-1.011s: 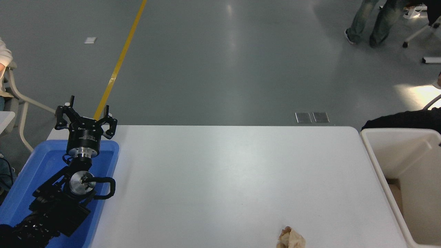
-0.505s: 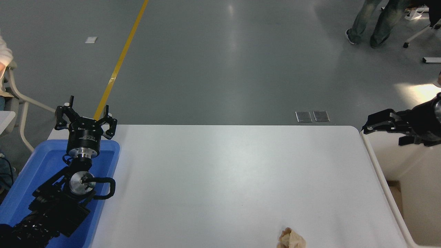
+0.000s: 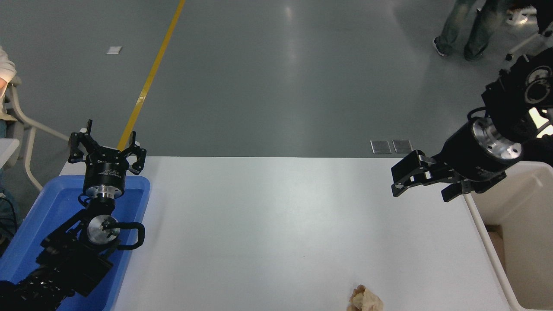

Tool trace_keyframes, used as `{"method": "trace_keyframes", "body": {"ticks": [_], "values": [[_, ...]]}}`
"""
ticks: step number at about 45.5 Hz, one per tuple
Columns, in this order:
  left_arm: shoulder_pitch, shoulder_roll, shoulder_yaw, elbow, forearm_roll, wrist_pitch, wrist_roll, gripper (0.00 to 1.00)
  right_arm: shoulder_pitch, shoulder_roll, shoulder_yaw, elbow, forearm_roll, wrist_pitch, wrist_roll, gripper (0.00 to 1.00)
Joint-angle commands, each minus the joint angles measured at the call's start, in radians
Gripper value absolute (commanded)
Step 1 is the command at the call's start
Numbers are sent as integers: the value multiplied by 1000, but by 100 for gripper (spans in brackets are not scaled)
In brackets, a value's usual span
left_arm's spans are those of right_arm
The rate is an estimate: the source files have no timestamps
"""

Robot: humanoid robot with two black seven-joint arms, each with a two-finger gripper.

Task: Pick up foil plate and place in dustbin

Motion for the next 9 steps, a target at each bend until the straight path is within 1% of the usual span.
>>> {"method": "trace_keyframes", "body": {"ticks": [1, 9], "values": [[0, 0, 0, 0, -1, 0, 0, 99, 47, 93, -6, 11, 85, 25, 0, 100], [0, 0, 0, 0, -1, 1, 0, 99, 48, 93, -11, 13, 88, 36, 1, 100]]}}
